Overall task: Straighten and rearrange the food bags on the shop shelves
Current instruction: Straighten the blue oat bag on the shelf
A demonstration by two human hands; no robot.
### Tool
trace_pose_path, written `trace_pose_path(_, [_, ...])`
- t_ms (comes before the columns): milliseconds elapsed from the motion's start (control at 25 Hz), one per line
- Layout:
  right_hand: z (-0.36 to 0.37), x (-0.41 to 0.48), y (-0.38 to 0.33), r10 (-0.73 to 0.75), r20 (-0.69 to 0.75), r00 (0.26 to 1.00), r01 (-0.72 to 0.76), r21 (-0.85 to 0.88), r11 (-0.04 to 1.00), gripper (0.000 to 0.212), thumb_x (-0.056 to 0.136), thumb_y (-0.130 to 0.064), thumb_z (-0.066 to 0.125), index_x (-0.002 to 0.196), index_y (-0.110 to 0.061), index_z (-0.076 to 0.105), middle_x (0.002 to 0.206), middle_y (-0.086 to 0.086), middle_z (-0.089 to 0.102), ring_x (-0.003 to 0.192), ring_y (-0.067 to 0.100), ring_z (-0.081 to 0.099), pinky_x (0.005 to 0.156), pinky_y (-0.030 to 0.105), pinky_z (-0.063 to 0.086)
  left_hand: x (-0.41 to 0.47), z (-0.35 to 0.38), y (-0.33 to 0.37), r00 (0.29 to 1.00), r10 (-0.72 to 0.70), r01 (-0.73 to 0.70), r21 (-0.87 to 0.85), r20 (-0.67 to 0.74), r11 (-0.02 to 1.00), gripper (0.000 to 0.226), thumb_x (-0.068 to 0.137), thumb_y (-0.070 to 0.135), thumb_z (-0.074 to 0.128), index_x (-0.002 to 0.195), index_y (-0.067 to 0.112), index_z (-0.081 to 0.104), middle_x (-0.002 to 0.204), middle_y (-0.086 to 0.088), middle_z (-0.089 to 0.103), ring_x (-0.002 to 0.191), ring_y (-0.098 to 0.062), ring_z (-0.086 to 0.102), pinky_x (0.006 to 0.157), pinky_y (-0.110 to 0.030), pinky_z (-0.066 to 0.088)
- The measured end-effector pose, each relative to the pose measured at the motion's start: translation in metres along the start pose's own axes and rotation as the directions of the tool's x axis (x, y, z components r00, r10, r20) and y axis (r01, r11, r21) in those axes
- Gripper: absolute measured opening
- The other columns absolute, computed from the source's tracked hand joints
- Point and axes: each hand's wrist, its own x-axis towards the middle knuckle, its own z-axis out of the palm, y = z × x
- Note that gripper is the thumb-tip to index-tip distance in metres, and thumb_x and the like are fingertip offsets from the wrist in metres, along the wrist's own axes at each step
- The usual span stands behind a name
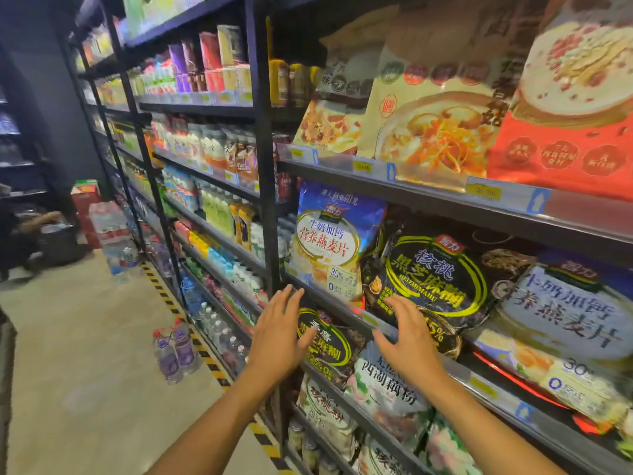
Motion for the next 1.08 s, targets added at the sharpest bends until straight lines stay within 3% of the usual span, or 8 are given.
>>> trace_pose_path(160, [0.025, 0.029, -0.026, 0.081, -0.036, 0.996, -0.08, 0.029, 0.996, 0.067, 0.094, -0.037, 0.069, 0.152, -0.021, 0.039, 0.152, -0.004, 0.04, 0.14, 0.015, 0.041, 0.117, 0.04, 0.039, 0.064, -0.008, -0.034, 0.999, 0.04, -0.037, -0.129, 0.02, 0.991, 0.083, 0.098, 0.058, 0.058, 0.163, 0.021, 0.023, 0.171, -0.001, 0.022, 0.157, -0.024, 0.022, 0.124, -0.048, 0.032])
trace_pose_path(400, [0.046, 0.063, -0.033, 0.18, -0.052, 0.982, -0.177, 0.046, 0.983, 0.073, 0.093, -0.048, 0.071, 0.152, -0.02, 0.038, 0.148, -0.007, 0.041, 0.136, 0.009, 0.042, 0.111, 0.024, 0.034, 0.14, -0.003, -0.053, 0.995, 0.097, -0.08, -0.337, 0.032, 0.938, 0.084, 0.097, 0.057, 0.059, 0.163, 0.02, 0.022, 0.169, -0.002, 0.026, 0.156, -0.022, 0.022, 0.125, -0.049, 0.029])
trace_pose_path(520, [0.049, 0.083, -0.027, 0.22, -0.049, 0.974, -0.217, 0.074, 0.973, 0.077, 0.091, -0.044, 0.074, 0.153, -0.021, 0.036, 0.15, -0.006, 0.041, 0.139, 0.012, 0.041, 0.114, 0.031, 0.037, 0.178, 0.012, -0.057, 0.993, 0.078, -0.028, -0.462, 0.089, 0.886, 0.082, 0.098, 0.054, 0.061, 0.162, 0.018, 0.025, 0.167, -0.004, 0.032, 0.154, -0.024, 0.029, 0.124, -0.05, 0.031])
trace_pose_path(680, [0.055, 0.113, -0.02, 0.264, -0.063, 0.963, -0.259, 0.069, 0.963, 0.079, 0.092, -0.034, 0.074, 0.157, -0.02, 0.032, 0.157, -0.003, 0.038, 0.145, 0.015, 0.04, 0.118, 0.034, 0.037, 0.225, 0.028, -0.059, 0.993, -0.005, 0.075, -0.611, 0.115, 0.788, 0.061, 0.099, 0.045, 0.064, 0.151, 0.022, 0.042, 0.146, -0.001, 0.048, 0.14, -0.024, 0.048, 0.116, -0.048, 0.043])
trace_pose_path(800, [0.066, 0.131, -0.018, 0.319, -0.073, 0.945, -0.311, 0.102, 0.945, 0.083, 0.089, -0.032, 0.077, 0.158, -0.02, 0.032, 0.157, -0.002, 0.04, 0.144, 0.016, 0.042, 0.118, 0.036, 0.04, 0.255, 0.042, -0.066, 0.996, -0.036, 0.077, -0.621, 0.078, 0.78, 0.05, 0.099, 0.043, 0.064, 0.142, 0.023, 0.049, 0.132, 0.001, 0.052, 0.131, -0.025, 0.053, 0.111, -0.052, 0.047])
trace_pose_path(880, [0.073, 0.14, -0.02, 0.357, -0.082, 0.931, -0.348, 0.107, 0.931, 0.085, 0.087, -0.032, 0.077, 0.158, -0.019, 0.032, 0.158, -0.001, 0.043, 0.143, 0.015, 0.044, 0.118, 0.036, 0.04, 0.272, 0.049, -0.072, 0.997, -0.049, 0.08, -0.641, 0.066, 0.763, 0.058, 0.096, 0.05, 0.062, 0.144, 0.02, 0.048, 0.137, -0.003, 0.052, 0.132, -0.026, 0.052, 0.111, -0.054, 0.047])
trace_pose_path(1000, [0.081, 0.146, -0.029, 0.429, -0.079, 0.9, -0.421, 0.096, 0.902, 0.086, 0.085, -0.032, 0.077, 0.158, -0.017, 0.033, 0.156, 0.0, 0.047, 0.141, 0.017, 0.048, 0.114, 0.034, 0.042, 0.29, 0.056, -0.076, 0.992, -0.098, 0.127, -0.681, 0.082, 0.722, 0.088, 0.091, 0.068, 0.059, 0.158, 0.017, 0.031, 0.158, -0.011, 0.043, 0.144, -0.031, 0.044, 0.116, -0.057, 0.041])
trace_pose_path(1080, [0.087, 0.15, -0.039, 0.482, -0.07, 0.873, -0.474, 0.111, 0.874, 0.081, 0.085, -0.027, 0.078, 0.154, -0.019, 0.037, 0.146, -0.005, 0.055, 0.131, 0.015, 0.055, 0.099, 0.024, 0.049, 0.3, 0.059, -0.08, 0.987, -0.102, 0.159, -0.701, 0.124, 0.695, 0.092, 0.094, 0.064, 0.059, 0.163, 0.016, 0.02, 0.167, -0.011, 0.032, 0.151, -0.031, 0.036, 0.12, -0.055, 0.036])
